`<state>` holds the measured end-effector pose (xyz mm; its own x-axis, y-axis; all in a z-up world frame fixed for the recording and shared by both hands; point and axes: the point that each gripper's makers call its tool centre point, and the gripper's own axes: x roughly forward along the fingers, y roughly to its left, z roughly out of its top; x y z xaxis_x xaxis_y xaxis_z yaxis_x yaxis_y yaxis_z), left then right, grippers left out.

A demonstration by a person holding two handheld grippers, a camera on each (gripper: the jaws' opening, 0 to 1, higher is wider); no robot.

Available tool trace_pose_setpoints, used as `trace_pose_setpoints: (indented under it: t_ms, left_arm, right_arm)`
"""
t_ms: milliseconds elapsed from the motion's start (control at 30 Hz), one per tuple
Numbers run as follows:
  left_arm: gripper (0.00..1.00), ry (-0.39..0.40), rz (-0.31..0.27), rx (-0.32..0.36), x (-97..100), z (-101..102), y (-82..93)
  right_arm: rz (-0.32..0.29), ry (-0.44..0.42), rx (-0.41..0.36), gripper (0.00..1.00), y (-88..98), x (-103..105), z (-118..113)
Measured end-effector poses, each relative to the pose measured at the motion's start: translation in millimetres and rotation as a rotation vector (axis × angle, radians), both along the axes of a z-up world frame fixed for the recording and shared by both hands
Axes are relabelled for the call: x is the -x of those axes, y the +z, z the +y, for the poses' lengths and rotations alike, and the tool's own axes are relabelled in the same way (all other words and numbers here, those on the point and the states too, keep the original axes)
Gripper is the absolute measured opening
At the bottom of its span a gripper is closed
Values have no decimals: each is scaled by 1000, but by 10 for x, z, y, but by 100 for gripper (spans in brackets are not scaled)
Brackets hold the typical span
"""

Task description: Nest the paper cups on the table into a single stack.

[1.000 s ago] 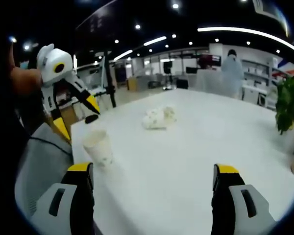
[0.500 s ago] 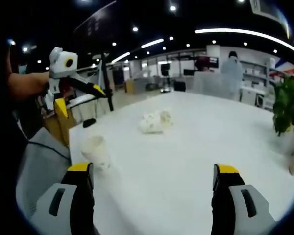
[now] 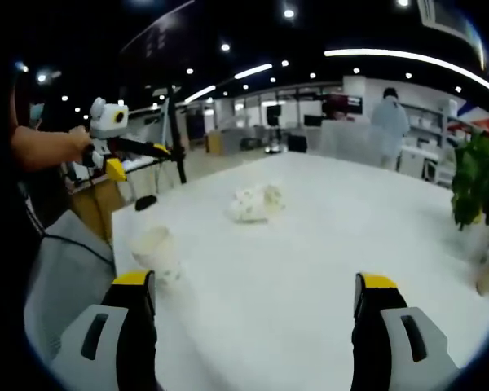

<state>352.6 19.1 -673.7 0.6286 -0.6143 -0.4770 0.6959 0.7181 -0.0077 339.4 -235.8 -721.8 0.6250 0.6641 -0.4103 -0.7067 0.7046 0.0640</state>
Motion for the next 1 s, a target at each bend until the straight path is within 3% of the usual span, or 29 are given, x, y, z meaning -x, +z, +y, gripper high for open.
trace_pose_setpoints:
  t_ms: [433, 600, 1000]
  left_arm:
    - [100, 73, -40, 75, -2, 490, -177]
    - [100, 96, -18, 75, -52, 658, -344]
    - [100, 93, 7, 97, -220, 687, -519]
  right_arm:
    - [-29, -33, -3, 100, 40, -110, 22]
    - [-26, -58, -6, 100, 36, -165, 62]
    - [-3, -95, 13, 100, -47, -222, 51]
